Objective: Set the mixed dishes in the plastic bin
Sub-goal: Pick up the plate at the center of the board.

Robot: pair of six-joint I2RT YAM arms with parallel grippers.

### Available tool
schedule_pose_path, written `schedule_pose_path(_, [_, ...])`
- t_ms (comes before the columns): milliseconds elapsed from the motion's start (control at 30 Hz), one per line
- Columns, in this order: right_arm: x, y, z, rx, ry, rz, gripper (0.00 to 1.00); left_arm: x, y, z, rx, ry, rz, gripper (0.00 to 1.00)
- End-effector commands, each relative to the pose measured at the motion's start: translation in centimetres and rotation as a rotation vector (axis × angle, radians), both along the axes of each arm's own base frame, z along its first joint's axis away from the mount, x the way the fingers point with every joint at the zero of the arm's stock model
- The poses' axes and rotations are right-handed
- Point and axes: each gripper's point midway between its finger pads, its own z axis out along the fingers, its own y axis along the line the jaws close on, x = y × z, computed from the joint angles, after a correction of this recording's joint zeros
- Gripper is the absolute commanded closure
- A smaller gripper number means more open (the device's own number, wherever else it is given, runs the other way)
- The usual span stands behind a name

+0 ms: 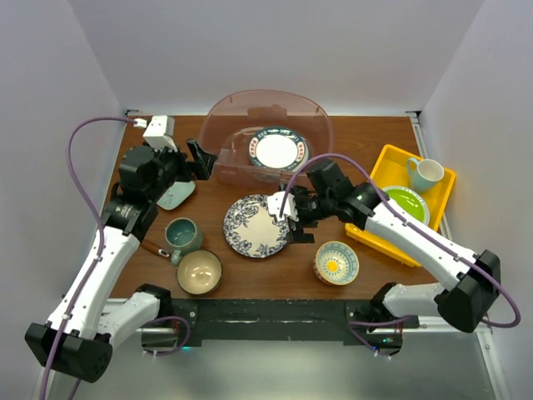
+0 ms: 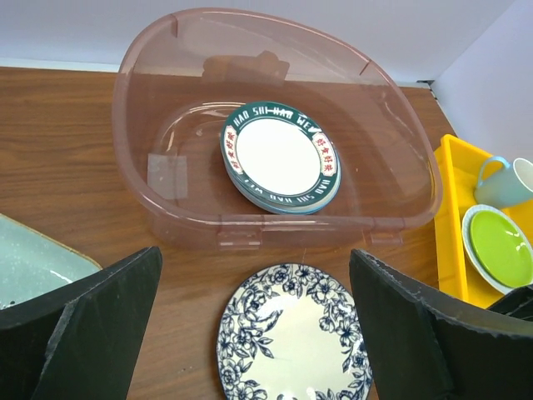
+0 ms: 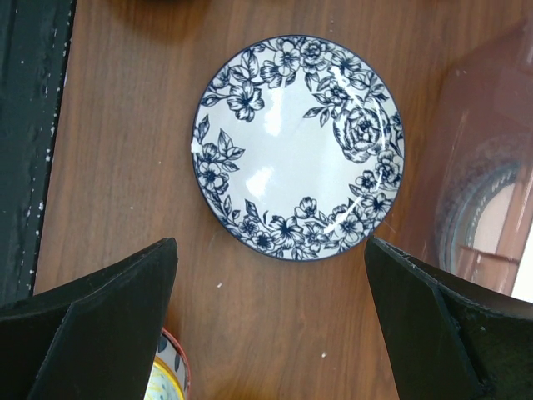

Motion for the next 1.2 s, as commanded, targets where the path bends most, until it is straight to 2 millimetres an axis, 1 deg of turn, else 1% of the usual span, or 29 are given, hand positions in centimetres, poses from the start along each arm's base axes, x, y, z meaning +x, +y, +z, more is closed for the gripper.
schedule_pose_path(0, [0.0, 1.5, 1.0, -0.021, -0.088, 0.047, 0.02, -0.8, 0.4, -0.7, -0.012, 0.002, 0.008, 0.0])
schedule_pose_path(33, [-0.5, 2.0, 0.7, -0.028, -0.088, 0.066, 0.02, -0.9, 0.5, -0.9, -0.014, 0.008, 0.015, 0.0])
schedule_pose_path(100, [-0.8, 2.5, 0.3, -0.047, -0.094, 0.079, 0.02, -1.1, 0.6, -1.6, -0.011, 0.021, 0.019, 0.0])
schedule_pose_path(133, [-1.5, 2.9, 0.1, -0.053, -0.096, 0.101, 0.02, -1.2, 0.7, -1.8, -0.012, 0.025, 0.022, 0.0])
schedule_pose_path(167, [-1.6, 3.1, -0.2, -0.067, -0.1, 0.104, 0.02, -1.2, 0.7, -2.2, -0.009, 0.034, 0.025, 0.0])
schedule_pose_path(200, [-1.6, 3.3, -0.5, -0.075, -0.103, 0.108, 0.02, -1.3, 0.8, -2.2, -0.01, 0.034, 0.027, 0.0])
schedule_pose_path(233, [-2.1, 3.7, -0.7, -0.08, -0.106, 0.126, 0.02, -1.3, 0.8, -2.4, -0.009, 0.037, 0.029, 0.0])
schedule_pose_path(300, [-2.2, 3.8, -1.2, -0.096, -0.115, 0.127, 0.02, -1.4, 0.8, -2.6, -0.011, 0.043, 0.028, 0.0])
schedule_pose_path(533, [-3.1, 4.8, -2.3, -0.122, -0.132, 0.145, 0.02, -1.6, 0.9, -2.9, -0.012, 0.043, 0.031, 0.0])
schedule_pose_path(767, [-4.0, 5.9, -4.0, -0.159, -0.153, 0.162, 0.02, -1.8, 1.1, -3.2, -0.013, 0.05, 0.039, 0.0])
schedule_pose_path(933, [-4.6, 6.3, -5.0, -0.177, -0.163, 0.172, 0.02, -2.0, 1.2, -3.2, -0.011, 0.051, 0.045, 0.0])
schedule_pose_path(1167, [-4.9, 6.6, -6.0, -0.196, -0.169, 0.169, 0.02, -2.1, 1.5, -3.2, -0.004, 0.049, 0.058, 0.0])
